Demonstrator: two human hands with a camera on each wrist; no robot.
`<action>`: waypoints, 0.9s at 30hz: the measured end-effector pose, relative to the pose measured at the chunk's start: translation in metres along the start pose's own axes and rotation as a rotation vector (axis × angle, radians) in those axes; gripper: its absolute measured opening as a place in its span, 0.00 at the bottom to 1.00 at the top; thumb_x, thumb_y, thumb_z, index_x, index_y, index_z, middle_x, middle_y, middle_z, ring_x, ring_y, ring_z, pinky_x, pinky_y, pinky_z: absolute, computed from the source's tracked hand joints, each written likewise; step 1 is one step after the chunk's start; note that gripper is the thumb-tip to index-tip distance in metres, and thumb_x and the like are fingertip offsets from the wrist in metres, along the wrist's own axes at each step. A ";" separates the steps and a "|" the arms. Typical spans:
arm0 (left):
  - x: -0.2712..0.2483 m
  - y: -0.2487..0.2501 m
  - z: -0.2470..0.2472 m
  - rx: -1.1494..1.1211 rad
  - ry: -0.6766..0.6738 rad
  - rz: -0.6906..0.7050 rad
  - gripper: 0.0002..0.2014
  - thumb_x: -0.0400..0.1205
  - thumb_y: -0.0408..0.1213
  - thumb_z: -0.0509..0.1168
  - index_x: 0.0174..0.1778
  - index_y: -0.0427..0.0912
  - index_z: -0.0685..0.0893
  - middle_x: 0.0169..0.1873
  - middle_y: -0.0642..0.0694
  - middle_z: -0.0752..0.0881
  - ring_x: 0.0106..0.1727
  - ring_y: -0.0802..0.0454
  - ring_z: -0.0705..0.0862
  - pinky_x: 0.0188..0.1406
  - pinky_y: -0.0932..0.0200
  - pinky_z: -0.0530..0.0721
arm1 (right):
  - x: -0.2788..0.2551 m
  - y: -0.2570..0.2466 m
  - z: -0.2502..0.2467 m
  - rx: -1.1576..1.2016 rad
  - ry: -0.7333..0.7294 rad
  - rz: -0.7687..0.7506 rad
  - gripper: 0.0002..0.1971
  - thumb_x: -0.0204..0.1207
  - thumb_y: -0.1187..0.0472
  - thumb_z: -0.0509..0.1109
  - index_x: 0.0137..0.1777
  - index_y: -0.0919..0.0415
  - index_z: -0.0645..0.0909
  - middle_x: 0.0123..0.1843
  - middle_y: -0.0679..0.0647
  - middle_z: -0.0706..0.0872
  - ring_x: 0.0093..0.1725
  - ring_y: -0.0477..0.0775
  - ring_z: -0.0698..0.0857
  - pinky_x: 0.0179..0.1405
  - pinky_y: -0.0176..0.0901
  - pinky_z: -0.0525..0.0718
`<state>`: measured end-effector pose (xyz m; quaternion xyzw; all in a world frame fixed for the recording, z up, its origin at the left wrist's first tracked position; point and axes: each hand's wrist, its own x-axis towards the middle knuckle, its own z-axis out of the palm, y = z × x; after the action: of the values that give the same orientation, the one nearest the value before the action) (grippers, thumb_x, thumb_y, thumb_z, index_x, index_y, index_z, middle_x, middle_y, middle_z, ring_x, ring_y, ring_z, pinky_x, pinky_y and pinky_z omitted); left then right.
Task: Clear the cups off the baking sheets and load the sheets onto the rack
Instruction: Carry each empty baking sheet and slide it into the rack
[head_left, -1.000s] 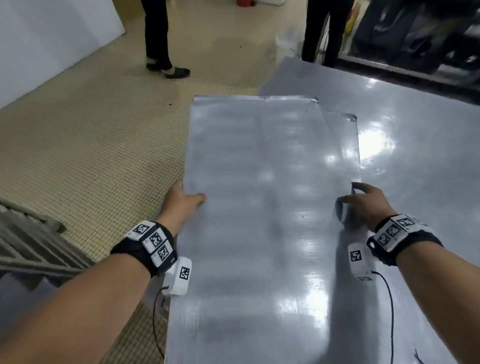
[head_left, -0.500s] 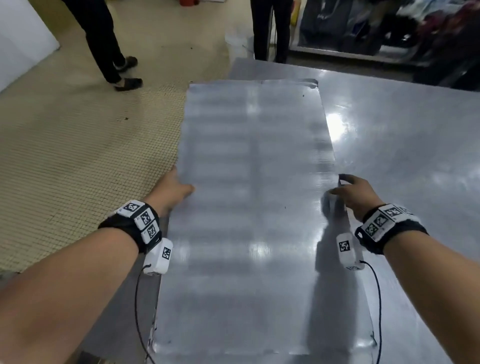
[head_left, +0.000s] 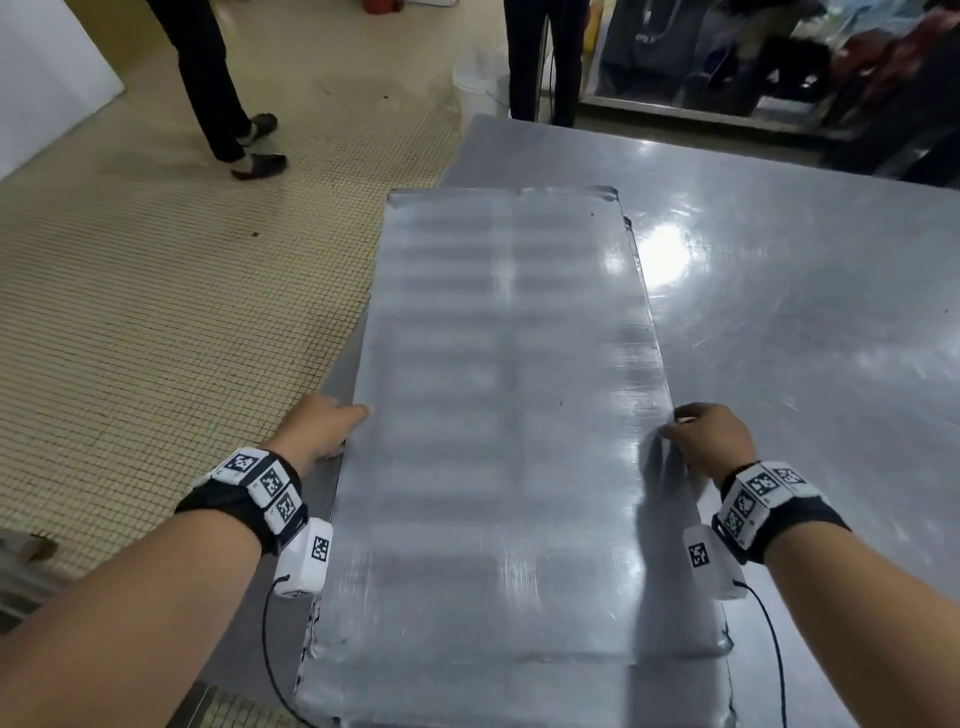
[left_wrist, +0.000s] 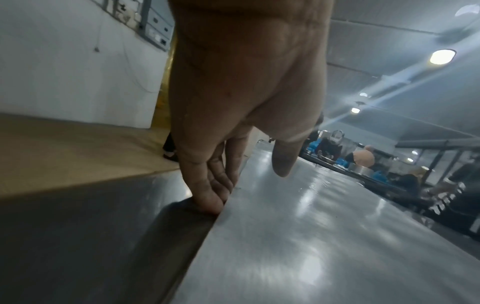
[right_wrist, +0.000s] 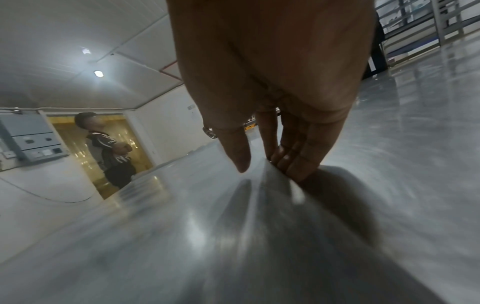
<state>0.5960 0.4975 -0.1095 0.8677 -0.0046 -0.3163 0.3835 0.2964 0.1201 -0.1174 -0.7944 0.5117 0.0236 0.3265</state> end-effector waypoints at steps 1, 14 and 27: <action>-0.003 -0.003 0.002 -0.053 -0.007 -0.003 0.16 0.79 0.43 0.75 0.49 0.31 0.85 0.46 0.36 0.88 0.50 0.40 0.89 0.55 0.42 0.91 | -0.005 0.006 0.002 -0.007 0.000 0.003 0.05 0.72 0.55 0.78 0.45 0.54 0.90 0.44 0.55 0.92 0.51 0.60 0.89 0.49 0.45 0.81; -0.013 0.010 0.082 -0.234 -0.156 0.113 0.21 0.72 0.46 0.80 0.55 0.38 0.86 0.47 0.47 0.90 0.49 0.51 0.88 0.59 0.54 0.83 | -0.069 0.097 -0.039 -0.045 0.065 0.153 0.10 0.77 0.56 0.74 0.51 0.61 0.91 0.47 0.61 0.91 0.50 0.63 0.87 0.48 0.45 0.78; -0.127 -0.004 0.165 0.355 -0.256 0.515 0.43 0.74 0.58 0.73 0.83 0.43 0.71 0.78 0.47 0.76 0.76 0.49 0.77 0.78 0.52 0.73 | -0.132 0.143 -0.050 -0.030 -0.052 -0.168 0.33 0.77 0.48 0.77 0.80 0.58 0.74 0.72 0.58 0.84 0.68 0.58 0.84 0.66 0.46 0.77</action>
<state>0.4024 0.4225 -0.1266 0.8445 -0.3267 -0.3099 0.2899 0.1004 0.1608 -0.0990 -0.8384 0.4342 0.0242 0.3286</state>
